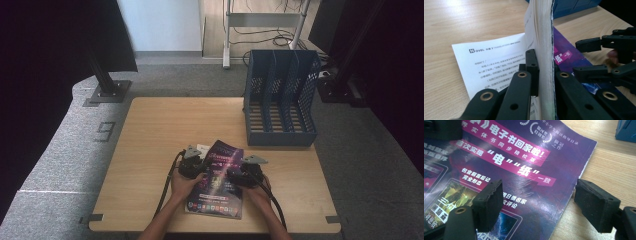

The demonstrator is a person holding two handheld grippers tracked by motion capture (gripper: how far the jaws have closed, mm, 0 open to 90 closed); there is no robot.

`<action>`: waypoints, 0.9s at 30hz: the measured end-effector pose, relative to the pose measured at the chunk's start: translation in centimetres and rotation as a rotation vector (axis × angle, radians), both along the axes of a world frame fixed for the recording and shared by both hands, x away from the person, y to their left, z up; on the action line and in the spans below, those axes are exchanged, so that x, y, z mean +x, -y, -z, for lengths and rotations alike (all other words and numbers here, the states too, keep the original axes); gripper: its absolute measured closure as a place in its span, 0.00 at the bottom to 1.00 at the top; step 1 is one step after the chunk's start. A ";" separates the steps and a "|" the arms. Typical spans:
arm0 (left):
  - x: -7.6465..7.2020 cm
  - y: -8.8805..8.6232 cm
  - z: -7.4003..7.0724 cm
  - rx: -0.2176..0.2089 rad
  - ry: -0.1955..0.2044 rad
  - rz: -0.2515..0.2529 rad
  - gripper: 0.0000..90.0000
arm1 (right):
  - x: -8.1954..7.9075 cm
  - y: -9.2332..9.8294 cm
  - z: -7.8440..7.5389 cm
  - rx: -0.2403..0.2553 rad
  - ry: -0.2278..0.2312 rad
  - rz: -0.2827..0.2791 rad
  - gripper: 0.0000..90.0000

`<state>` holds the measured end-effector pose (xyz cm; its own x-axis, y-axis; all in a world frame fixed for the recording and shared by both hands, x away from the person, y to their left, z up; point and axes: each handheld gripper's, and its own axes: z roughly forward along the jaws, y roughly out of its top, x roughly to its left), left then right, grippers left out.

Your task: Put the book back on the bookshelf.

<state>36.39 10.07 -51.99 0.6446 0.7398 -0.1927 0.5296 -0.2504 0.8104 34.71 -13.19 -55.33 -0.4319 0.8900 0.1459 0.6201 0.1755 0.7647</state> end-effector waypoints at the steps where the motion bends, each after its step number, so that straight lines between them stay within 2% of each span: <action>1: -0.1 0.0 -0.1 -0.002 0.003 0.002 0.97 | 0.0 0.0 0.0 0.002 0.000 0.002 0.25; 13: -0.6 0.1 -0.7 -0.020 0.032 0.025 0.97 | 0.2 1.0 0.0 0.044 -0.005 0.025 0.25; 27: -1.2 -0.1 -1.5 -0.041 0.068 0.046 0.97 | 0.3 1.6 -0.2 0.063 0.003 0.014 0.25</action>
<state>35.19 10.13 -50.53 0.6906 0.7013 -0.1767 0.4617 -0.2394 0.8541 34.99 -14.77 -55.11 -0.4199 0.8851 0.2009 0.6198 0.1179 0.7759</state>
